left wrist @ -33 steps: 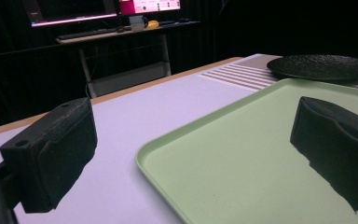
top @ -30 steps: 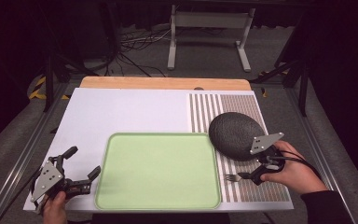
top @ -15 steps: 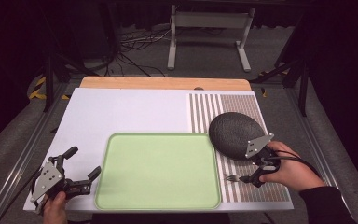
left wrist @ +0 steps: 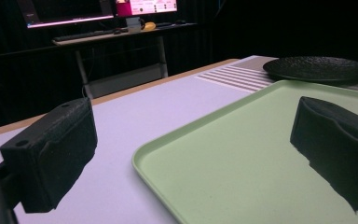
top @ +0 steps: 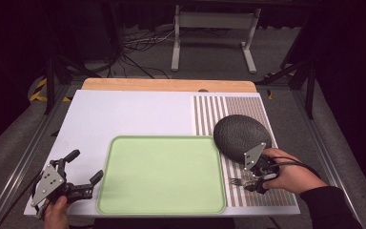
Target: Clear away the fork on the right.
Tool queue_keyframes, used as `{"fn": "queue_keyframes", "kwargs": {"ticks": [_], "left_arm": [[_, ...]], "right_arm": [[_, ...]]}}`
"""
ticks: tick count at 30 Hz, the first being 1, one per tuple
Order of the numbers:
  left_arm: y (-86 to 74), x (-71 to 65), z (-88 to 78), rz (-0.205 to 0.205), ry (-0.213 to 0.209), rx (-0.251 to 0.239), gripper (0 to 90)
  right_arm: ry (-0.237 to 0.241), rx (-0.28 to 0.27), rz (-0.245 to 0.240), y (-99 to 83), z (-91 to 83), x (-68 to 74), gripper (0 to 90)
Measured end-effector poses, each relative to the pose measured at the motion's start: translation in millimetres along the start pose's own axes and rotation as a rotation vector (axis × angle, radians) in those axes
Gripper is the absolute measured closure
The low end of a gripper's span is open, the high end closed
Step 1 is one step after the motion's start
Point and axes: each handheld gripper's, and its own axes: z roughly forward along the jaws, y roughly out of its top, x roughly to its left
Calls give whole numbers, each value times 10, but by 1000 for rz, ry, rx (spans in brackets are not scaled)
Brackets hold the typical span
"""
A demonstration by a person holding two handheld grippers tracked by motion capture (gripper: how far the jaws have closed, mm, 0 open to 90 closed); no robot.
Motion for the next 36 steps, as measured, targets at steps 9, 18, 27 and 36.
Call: {"fn": "queue_keyframes", "kwargs": {"ticks": [9, 18, 27, 36], "left_arm": [[0, -3, 4, 1, -5, 0, 11], [-3, -3, 10, 0, -9, 1, 12], [-4, -4, 8, -3, -11, -1, 12], [-4, -2, 6, -3, -10, 0, 12]], "right_arm": [[44, 77, -42, -52, 24, -48, 541], [60, 188, -143, -84, 81, -116, 729], [68, 231, -187, -69, 94, -127, 836], [70, 258, -201, -40, 103, -114, 850]]}}
